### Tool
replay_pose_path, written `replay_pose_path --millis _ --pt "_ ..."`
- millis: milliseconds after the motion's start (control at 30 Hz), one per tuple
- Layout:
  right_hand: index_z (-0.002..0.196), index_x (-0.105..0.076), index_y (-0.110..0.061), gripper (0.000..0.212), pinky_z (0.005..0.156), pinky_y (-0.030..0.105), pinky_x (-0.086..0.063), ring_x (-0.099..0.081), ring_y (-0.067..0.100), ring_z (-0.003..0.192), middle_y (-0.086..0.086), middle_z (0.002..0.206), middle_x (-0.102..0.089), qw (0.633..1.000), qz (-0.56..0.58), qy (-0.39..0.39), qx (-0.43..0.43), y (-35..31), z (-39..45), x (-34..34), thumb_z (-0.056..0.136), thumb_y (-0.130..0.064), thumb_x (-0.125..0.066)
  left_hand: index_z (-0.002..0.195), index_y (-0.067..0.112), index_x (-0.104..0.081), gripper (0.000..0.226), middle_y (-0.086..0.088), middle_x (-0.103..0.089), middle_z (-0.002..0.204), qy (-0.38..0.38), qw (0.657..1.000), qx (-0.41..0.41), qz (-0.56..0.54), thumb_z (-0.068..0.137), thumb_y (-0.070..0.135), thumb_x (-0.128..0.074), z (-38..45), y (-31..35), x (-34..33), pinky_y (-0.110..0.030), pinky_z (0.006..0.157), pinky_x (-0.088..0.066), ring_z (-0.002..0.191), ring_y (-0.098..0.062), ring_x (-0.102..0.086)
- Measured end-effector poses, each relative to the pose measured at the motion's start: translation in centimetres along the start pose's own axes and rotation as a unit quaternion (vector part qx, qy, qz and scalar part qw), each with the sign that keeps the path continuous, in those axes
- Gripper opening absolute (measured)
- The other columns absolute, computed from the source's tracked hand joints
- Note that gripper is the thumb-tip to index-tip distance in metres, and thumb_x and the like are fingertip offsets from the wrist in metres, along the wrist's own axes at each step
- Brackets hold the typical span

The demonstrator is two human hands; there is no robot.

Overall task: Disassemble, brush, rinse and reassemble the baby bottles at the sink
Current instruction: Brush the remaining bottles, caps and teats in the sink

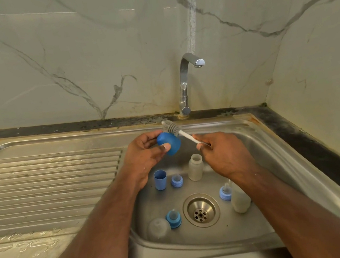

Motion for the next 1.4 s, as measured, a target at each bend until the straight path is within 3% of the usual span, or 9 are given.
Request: replay_pose_path --millis 67,167,300,500,700,867,1000,1200,1400 --pt "0.138 -0.057 -0.040 0.037 0.077 0.025 -0.049 -0.057 0.007 0.076 -0.006 0.101 -0.072 1.000 0.021 0.005 0.004 0.0 -0.2 0.2 0.101 -0.037 -0.053 0.124 0.016 -0.068 0.046 -0.002 -0.075 0.114 0.005 1.000 -0.007 0.017 0.082 0.002 -0.080 0.0 0.0 0.1 -0.035 0.092 -0.059 0.108 -0.016 -0.072" --pt "0.137 -0.057 -0.041 0.036 0.069 0.024 -0.047 -0.056 0.006 0.069 -0.015 0.081 -0.064 0.998 0.047 0.003 0.030 -0.4 -0.7 -0.1 0.101 -0.038 -0.054 0.119 0.019 -0.069 0.043 -0.002 -0.076 0.112 0.020 1.000 -0.010 0.013 0.082 0.000 -0.080 0.1 0.0 0.2 -0.034 0.091 -0.060 0.106 -0.015 -0.073" --pt "0.140 -0.055 -0.039 0.038 0.070 0.022 -0.044 -0.054 0.002 0.070 -0.012 0.091 -0.063 1.000 0.011 0.001 -0.014 0.6 0.1 0.0 0.102 -0.037 -0.052 0.124 0.013 -0.068 0.045 -0.003 -0.076 0.112 0.013 1.000 -0.006 -0.009 0.083 -0.002 -0.079 -0.1 0.2 0.2 -0.031 0.089 -0.060 0.106 -0.015 -0.073" --pt "0.137 -0.057 -0.039 0.037 0.073 0.020 -0.045 -0.054 0.002 0.072 -0.018 0.089 -0.063 0.999 0.042 0.001 0.009 0.2 -0.2 -0.4 0.100 -0.037 -0.055 0.109 0.020 -0.070 0.037 0.000 -0.076 0.106 0.036 0.998 0.008 -0.048 0.082 -0.003 -0.078 0.0 0.3 0.5 -0.030 0.085 -0.060 0.102 -0.014 -0.073" --pt "0.135 -0.058 -0.041 0.036 0.068 0.019 -0.042 -0.053 0.001 0.066 -0.023 0.077 -0.056 0.997 0.076 0.007 0.023 -0.1 -0.6 -0.5 0.100 -0.037 -0.056 0.116 0.010 -0.064 0.039 -0.012 -0.072 0.116 0.044 0.995 0.014 -0.084 0.082 -0.003 -0.078 -0.2 0.2 0.3 -0.034 0.087 -0.061 0.103 -0.021 -0.074" --pt "0.140 -0.056 -0.038 0.039 0.069 0.020 -0.044 -0.053 0.002 0.070 -0.012 0.091 -0.064 0.999 0.041 0.019 -0.012 0.7 0.1 -0.3 0.101 -0.038 -0.054 0.124 0.011 -0.061 0.044 -0.015 -0.063 0.124 0.048 0.990 0.036 -0.130 0.085 -0.005 -0.074 -0.2 0.2 0.4 -0.042 0.092 -0.060 0.109 -0.029 -0.071" --pt "0.135 -0.060 -0.040 0.036 0.064 0.012 -0.036 -0.051 -0.002 0.066 -0.025 0.073 -0.053 0.996 0.091 0.007 0.005 0.6 -0.4 -0.6 0.099 -0.036 -0.058 0.130 0.010 -0.061 0.048 -0.016 -0.061 0.129 0.038 0.977 0.070 -0.198 0.086 -0.010 -0.066 -0.1 0.1 0.3 -0.041 0.096 -0.058 0.115 -0.031 -0.067" --pt "0.136 -0.059 -0.039 0.037 0.075 0.012 -0.042 -0.055 -0.005 0.077 -0.020 0.109 -0.069 0.996 0.084 0.002 0.014 0.2 -0.4 -1.0 0.099 -0.035 -0.058 0.128 0.007 -0.061 0.041 -0.016 -0.069 0.125 -0.020 0.980 0.115 -0.159 0.089 0.001 -0.070 -0.6 -0.2 -0.3 -0.041 0.098 -0.057 0.115 -0.027 -0.069" --pt "0.137 -0.059 -0.037 0.037 0.062 0.011 -0.035 -0.049 -0.001 0.065 -0.021 0.071 -0.049 0.994 0.104 0.023 -0.012 0.9 -0.1 -0.5 0.100 -0.035 -0.058 0.121 0.008 -0.063 0.040 -0.016 -0.073 0.118 0.009 0.988 0.109 -0.113 0.085 0.007 -0.079 -0.5 -0.3 -0.2 -0.035 0.088 -0.058 0.103 -0.022 -0.072"
Point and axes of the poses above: each hand's wrist, its own z-axis towards the middle knuckle, its own x-axis out of the back of the hand, y = z × x, the point moved 3 cm from there along z, towards the middle knuckle
